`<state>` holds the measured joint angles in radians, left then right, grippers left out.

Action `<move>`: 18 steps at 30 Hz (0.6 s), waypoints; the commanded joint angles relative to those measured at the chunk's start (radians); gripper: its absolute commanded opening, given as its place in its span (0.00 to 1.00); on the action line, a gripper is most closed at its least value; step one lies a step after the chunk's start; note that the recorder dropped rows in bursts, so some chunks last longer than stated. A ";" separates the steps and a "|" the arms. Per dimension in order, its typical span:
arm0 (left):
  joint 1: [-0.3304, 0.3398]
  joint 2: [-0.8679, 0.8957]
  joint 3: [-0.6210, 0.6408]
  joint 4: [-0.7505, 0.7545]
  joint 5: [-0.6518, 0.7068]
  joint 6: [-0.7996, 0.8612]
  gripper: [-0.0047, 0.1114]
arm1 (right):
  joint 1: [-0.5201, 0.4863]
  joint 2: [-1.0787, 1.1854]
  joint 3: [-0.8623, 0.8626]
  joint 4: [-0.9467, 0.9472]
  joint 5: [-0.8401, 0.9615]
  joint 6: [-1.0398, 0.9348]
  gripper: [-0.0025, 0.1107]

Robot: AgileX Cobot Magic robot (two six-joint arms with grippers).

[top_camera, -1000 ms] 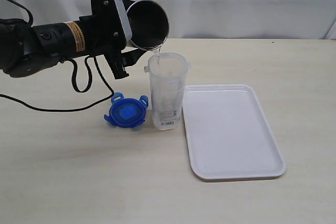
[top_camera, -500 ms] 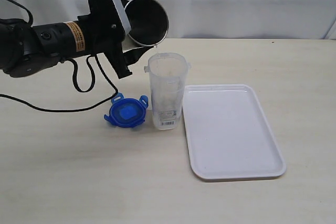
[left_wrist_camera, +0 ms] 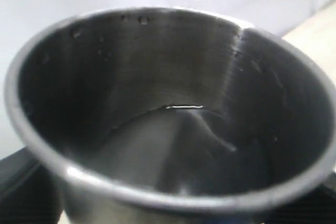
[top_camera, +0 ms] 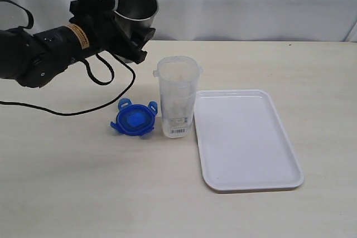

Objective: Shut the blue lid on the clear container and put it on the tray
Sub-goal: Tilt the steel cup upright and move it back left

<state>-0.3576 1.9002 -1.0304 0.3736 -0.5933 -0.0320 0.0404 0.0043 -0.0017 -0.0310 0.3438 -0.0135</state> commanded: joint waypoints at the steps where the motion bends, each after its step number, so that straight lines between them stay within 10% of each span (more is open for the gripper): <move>1: 0.046 0.034 -0.038 -0.091 -0.100 -0.133 0.04 | -0.004 -0.004 0.002 0.001 0.000 0.001 0.06; 18: 0.172 0.341 -0.432 0.123 -0.063 -0.428 0.04 | -0.004 -0.004 0.002 0.001 0.000 0.001 0.06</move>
<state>-0.1850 2.2021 -1.3955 0.4979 -0.5930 -0.4217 0.0404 0.0043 -0.0017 -0.0310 0.3438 -0.0135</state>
